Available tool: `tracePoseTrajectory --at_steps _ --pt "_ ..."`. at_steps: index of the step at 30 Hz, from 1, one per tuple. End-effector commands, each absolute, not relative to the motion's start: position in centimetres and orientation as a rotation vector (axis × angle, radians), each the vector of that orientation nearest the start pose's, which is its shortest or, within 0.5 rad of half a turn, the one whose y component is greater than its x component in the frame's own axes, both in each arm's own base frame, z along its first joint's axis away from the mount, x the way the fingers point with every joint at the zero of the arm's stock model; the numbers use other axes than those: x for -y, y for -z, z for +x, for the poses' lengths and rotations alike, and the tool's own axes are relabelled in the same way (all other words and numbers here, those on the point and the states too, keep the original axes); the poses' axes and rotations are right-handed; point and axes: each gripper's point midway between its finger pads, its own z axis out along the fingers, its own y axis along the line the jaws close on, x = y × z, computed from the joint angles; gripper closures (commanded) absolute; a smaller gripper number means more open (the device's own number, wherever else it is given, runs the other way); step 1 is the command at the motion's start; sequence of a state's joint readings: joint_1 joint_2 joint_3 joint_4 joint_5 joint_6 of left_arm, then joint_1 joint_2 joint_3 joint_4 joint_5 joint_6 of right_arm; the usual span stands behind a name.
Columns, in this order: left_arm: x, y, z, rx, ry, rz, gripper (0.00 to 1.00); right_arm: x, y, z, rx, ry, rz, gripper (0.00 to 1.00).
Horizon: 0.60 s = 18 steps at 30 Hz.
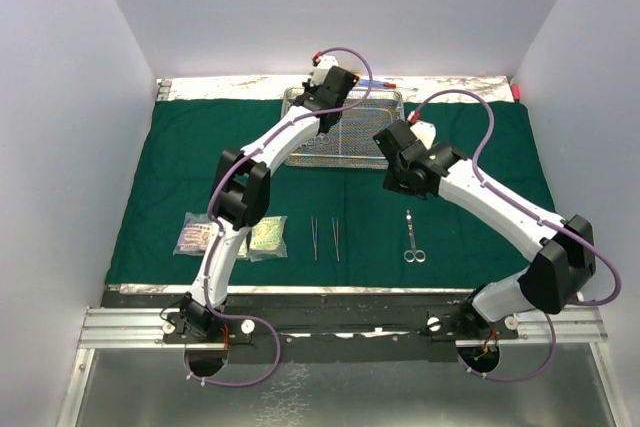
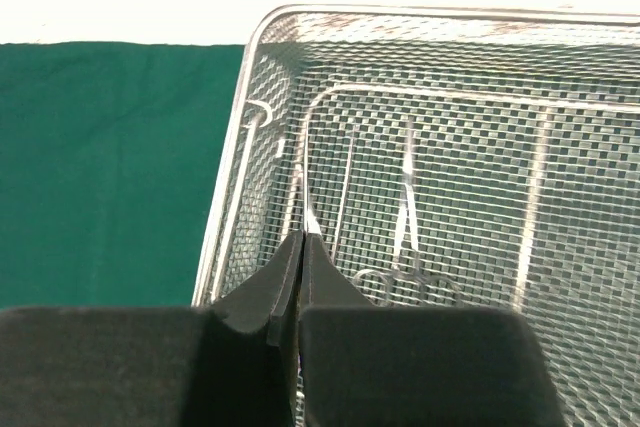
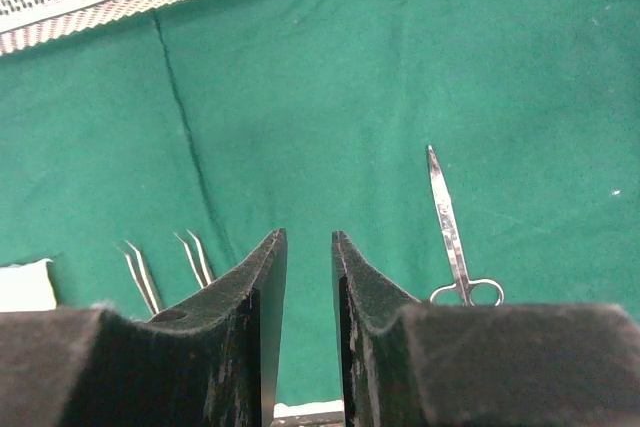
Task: Open and lay out the surgical kit
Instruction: Pick up the medical item from the container, then place the medical item in the surgical kit.
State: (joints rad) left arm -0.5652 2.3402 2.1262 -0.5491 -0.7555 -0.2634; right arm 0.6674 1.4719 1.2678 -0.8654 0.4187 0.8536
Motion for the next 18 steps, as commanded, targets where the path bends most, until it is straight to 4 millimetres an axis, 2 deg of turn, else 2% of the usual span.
tracePoseTrajectory --at_steps 1,5,11,14,18 --pt "25.2 -18.6 53.8 -2.131 -0.076 0.037 1.0 -17.5 -18.6 29.7 -2.374 -0.148 0.444 0.71" --pt "28.9 -21.6 51.8 -2.14 0.219 0.173 1.0 -19.4 -22.7 30.4 -2.26 -0.36 0.419 0.65" --pt "33.5 -27.8 47.4 -2.076 0.691 0.353 1.0 -21.9 -28.9 30.6 -2.039 -0.704 0.395 0.56" --pt "34.5 -31.3 45.3 -2.012 0.836 0.404 1.0 -22.3 -31.2 30.2 -1.937 -0.828 0.417 0.53" --pt "35.0 -35.1 43.4 -1.962 0.999 0.397 1.0 -22.0 -33.8 29.5 -1.801 -0.948 0.444 0.46"
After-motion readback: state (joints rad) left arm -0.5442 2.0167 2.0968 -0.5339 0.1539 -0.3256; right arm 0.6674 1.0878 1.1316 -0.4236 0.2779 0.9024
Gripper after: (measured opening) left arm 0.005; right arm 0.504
